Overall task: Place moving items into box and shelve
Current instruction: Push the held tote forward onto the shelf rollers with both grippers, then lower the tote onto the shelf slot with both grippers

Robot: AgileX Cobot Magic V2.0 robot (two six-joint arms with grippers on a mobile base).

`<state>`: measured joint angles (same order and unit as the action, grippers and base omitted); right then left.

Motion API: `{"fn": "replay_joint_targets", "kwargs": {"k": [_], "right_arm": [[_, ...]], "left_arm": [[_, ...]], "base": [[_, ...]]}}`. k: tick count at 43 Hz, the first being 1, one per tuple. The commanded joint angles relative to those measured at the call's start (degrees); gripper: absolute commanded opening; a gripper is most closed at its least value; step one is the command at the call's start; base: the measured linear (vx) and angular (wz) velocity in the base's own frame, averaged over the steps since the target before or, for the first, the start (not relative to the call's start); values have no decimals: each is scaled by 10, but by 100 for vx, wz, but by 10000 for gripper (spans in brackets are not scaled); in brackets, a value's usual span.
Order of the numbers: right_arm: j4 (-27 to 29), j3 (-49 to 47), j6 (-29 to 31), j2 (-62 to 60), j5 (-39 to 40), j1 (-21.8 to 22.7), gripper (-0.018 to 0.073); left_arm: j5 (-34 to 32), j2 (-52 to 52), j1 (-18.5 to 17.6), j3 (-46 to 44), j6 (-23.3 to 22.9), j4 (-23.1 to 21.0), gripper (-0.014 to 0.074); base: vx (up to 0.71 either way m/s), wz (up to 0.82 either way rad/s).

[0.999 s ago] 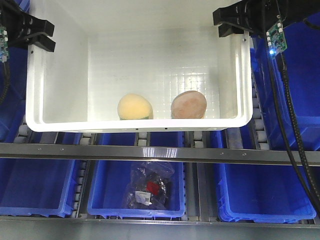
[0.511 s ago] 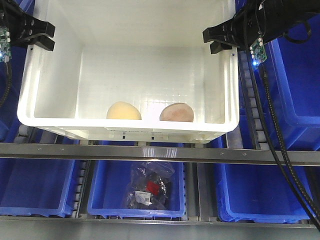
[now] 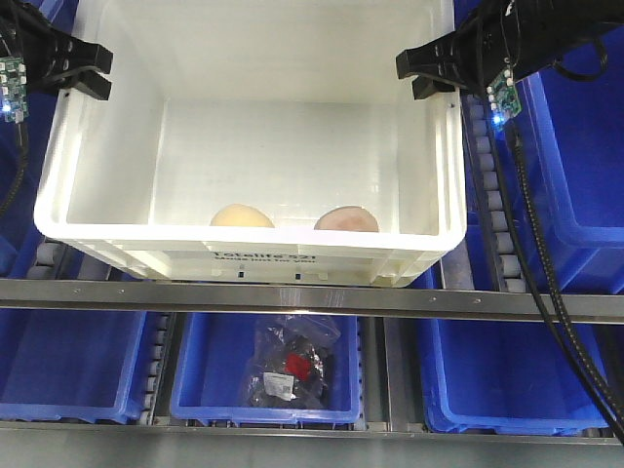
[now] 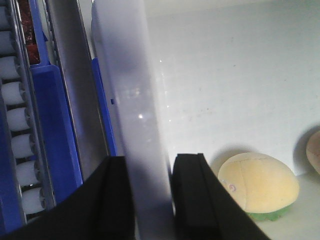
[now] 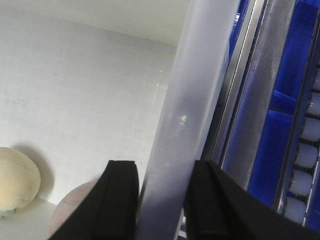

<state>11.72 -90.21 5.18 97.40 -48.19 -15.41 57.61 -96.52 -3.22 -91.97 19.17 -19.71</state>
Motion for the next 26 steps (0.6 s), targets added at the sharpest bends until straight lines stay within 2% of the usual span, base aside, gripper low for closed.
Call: {"fn": "replay_joint_targets", "kwargs": {"k": [1,9,19,20,21,26], "right_arm": [[53,-26,18,-33,66,-13,74],[41,-26,18,-33,66,-13,201],[28,-26,18,-33,67,-13,461],[24,-26,18,-33,68,-13,494],[-17,-26,15,-33,68,-13,682],[-40,-26,15,-33,67,-13,688]], "left_arm": [[-49,26,-14,-20,18,-88,57],[-53,26,-14,-20,32,-88,151],[-58,26,-14,-20,40,-88,321],[-59,26,-14,-20,40,-88,336],[-64,26,-14,-20,39,-63,482],[-65,27,-14,-20,38,-43,500]], "base": [[0,0],[0,0],[0,0],[0,0],[0,0],[0,0]]}}
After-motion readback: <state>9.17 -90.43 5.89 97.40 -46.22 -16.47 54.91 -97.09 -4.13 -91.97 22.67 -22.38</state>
